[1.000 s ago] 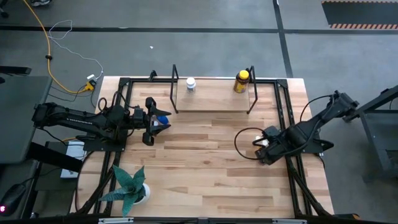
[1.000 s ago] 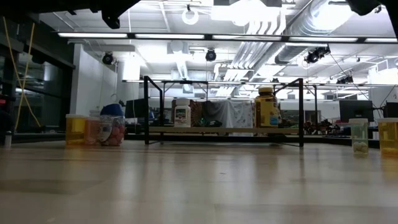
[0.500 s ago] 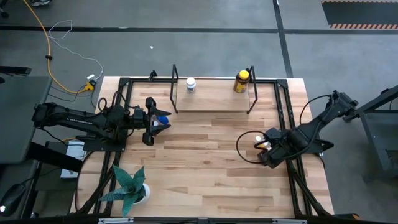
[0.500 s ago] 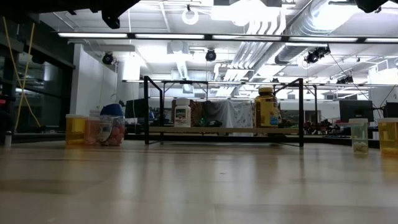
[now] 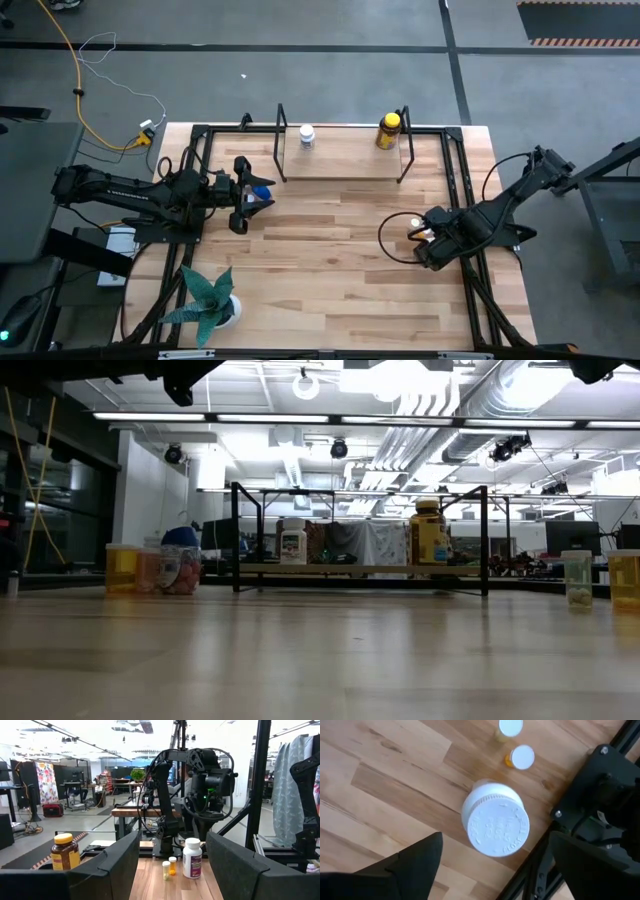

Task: Pick and place medicine bottles onto shelf by color
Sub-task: Put the large purple pill bottle on the shelf

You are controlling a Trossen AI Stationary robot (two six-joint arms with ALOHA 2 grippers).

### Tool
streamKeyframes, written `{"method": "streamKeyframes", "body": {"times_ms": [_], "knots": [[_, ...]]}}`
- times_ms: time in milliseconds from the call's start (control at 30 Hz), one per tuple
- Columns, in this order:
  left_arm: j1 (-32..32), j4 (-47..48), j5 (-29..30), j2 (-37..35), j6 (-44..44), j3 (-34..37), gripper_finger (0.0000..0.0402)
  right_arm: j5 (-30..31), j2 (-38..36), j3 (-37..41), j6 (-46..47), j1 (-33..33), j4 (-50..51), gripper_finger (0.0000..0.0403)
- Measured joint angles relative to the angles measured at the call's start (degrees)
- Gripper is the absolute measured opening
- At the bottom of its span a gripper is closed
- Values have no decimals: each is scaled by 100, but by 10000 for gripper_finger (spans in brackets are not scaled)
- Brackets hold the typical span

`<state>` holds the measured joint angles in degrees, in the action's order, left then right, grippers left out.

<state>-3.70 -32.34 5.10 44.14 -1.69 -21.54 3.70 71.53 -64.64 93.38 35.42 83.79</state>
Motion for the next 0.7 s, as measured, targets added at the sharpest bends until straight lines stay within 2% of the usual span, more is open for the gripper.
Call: {"method": "streamKeyframes", "body": {"times_ms": [133, 300, 700], "knots": [[-1, -1, 1, -1, 0, 0, 217, -227, 0, 0, 4, 14, -15, 366], [0, 0, 1, -2, 0, 0, 217, -222, 16, 0, 34, 22, -156, 367], [0, 2, -17, 0, 147, 0, 217, 51, 55, 0, 392, 49, -128, 367]]}}
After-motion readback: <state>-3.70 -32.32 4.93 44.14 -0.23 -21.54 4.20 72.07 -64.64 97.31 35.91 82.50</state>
